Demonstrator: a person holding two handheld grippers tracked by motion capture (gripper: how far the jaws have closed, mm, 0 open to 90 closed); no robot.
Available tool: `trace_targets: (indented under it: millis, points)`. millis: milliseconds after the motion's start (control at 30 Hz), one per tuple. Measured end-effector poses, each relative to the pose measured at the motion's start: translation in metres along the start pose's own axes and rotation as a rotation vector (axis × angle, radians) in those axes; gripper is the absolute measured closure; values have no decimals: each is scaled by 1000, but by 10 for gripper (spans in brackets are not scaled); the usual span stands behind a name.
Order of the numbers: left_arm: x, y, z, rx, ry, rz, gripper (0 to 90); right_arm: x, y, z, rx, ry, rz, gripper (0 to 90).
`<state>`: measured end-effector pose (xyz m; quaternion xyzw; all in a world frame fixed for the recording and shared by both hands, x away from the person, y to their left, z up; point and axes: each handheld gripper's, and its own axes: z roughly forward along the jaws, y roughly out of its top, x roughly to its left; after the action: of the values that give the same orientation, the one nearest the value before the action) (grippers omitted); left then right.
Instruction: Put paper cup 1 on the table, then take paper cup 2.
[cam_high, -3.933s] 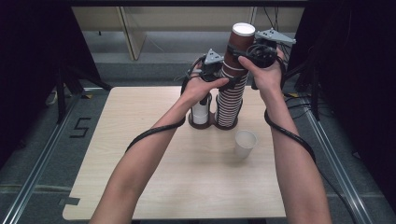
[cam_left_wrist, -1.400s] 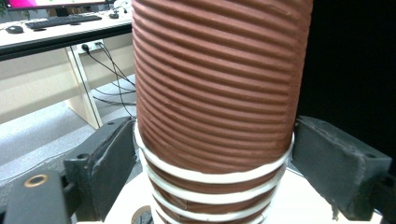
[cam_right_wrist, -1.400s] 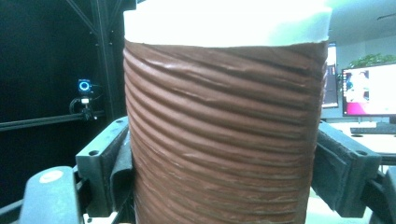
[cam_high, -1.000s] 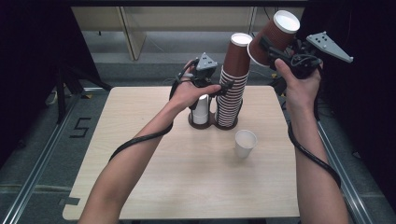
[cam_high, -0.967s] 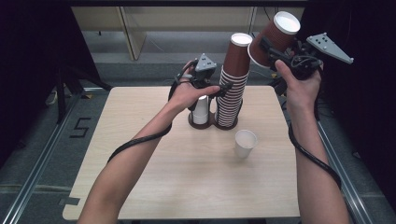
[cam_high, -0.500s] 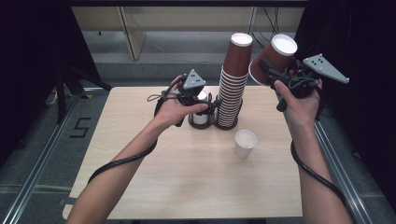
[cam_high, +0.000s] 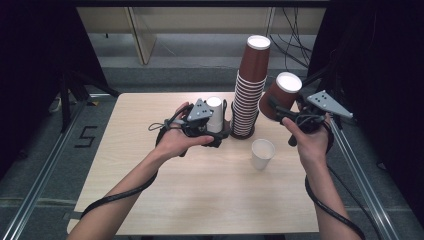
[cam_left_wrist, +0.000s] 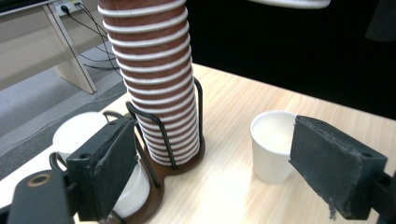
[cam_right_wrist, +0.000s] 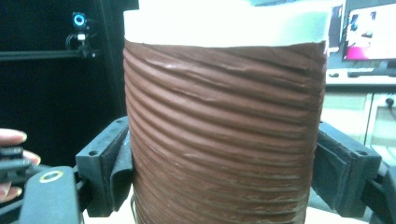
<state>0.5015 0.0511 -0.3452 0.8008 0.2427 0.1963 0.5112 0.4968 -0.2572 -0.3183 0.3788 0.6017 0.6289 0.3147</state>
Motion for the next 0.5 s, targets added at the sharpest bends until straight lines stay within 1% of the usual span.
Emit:
trace_targets:
  millis: [167, 200, 233, 267, 300, 400, 433, 467, 500]
  points:
    - [-2, -11, -2, 15, 0, 7, 141, 4, -23, -1, 27, 5, 23, 184]
    - [-2, -12, -2, 19, 0, 9, 141, 4, -26, 0, 26, 9, 17, 184]
    - [-2, -13, -3, 17, -1, 5, 141, 6, -29, 0, 25, 13, 28, 184]
    - [-2, -14, -4, 19, -2, 5, 141, 7, -31, -1, 41, 9, 32, 184]
    - [-2, -15, -5, 21, 1, 4, 141, 7, -33, 0, 40, 14, 23, 184]
    - [0, -18, -6, 20, 3, -3, 141, 10, -36, 1, 44, 21, 22, 184]
    - [1, -19, -7, 25, 5, -1, 141, 10, -37, 0, 52, 24, 23, 184]
    - [1, -20, -7, 26, 6, -1, 141, 11, -38, 1, 49, 27, 15, 184]
    - [1, -21, -7, 26, 6, -4, 141, 13, -40, 1, 63, 31, 20, 184]
